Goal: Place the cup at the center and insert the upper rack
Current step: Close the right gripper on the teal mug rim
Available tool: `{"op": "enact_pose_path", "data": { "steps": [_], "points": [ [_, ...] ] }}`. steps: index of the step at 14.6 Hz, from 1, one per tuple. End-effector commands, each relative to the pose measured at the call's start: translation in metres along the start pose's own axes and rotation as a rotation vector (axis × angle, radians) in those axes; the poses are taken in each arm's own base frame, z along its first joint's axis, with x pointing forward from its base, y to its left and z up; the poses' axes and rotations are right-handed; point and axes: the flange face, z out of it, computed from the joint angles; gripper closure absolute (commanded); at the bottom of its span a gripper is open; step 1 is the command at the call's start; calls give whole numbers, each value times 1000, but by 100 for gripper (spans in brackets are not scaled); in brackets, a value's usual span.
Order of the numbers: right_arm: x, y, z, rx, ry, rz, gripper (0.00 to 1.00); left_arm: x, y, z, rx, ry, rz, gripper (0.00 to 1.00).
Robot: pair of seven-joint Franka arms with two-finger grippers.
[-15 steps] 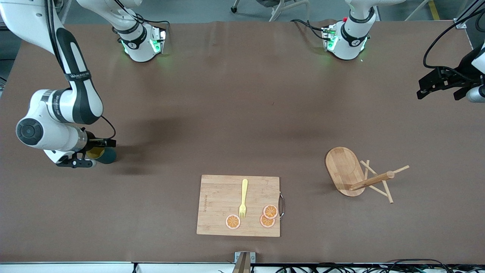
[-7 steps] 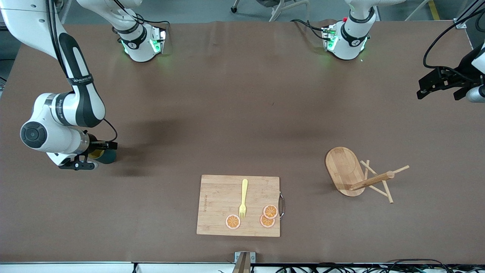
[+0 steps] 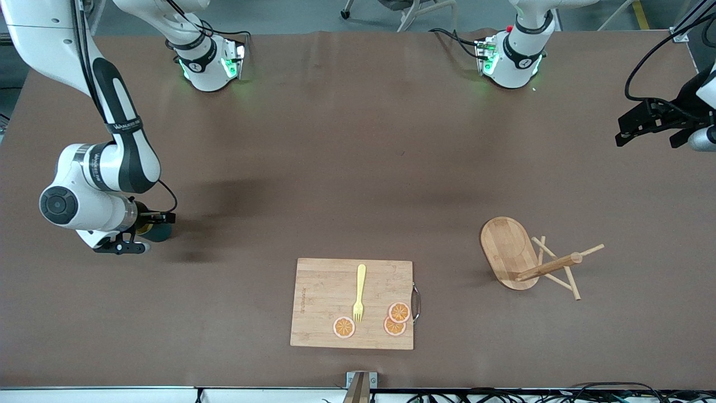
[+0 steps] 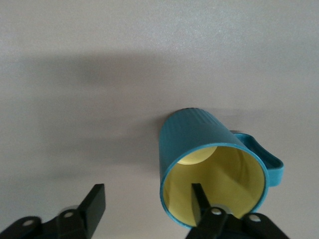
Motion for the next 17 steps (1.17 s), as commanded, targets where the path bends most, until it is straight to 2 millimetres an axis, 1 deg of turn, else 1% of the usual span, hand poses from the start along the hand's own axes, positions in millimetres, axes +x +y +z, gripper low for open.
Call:
{"op": "enact_pose_path", "data": {
  "steps": [1, 3, 6, 7, 8, 10, 11, 12, 14, 16, 17],
  "points": [
    [7, -2, 2, -3, 5, -11, 45, -2, 0, -5, 6, 12, -9, 0],
    [9, -1, 5, -4, 0, -10, 58, -2, 1, -5, 6, 12, -7, 0],
    [9, -1, 5, -2, 0, -9, 79, -1, 1, -5, 6, 12, -7, 0],
    [9, -2, 5, -3, 0, -7, 91, -2, 0, -5, 6, 12, -9, 0],
    [9, -2, 4, -3, -1, -7, 100, -2, 0, -5, 6, 12, -9, 0],
    [10, -3, 0, -3, -3, -3, 100, -2, 0, -6, 6, 14, -9, 0],
    [8, -6, 1, -2, -19, -7, 100, -2, 0, -6, 6, 15, -9, 0],
    [6, -13, -3, 0, -31, -18, 100, -2, 0, -6, 6, 15, -9, 0],
    [6, -40, -18, 9, -58, -61, 100, -1, 0, -6, 6, 17, -9, 0],
    [3, -83, -41, 18, -108, -123, 100, -1, 0, -6, 6, 17, -9, 0],
    [0, -107, -48, 18, -122, -107, 100, -1, 0, -6, 6, 17, -9, 0]
  ]
}}
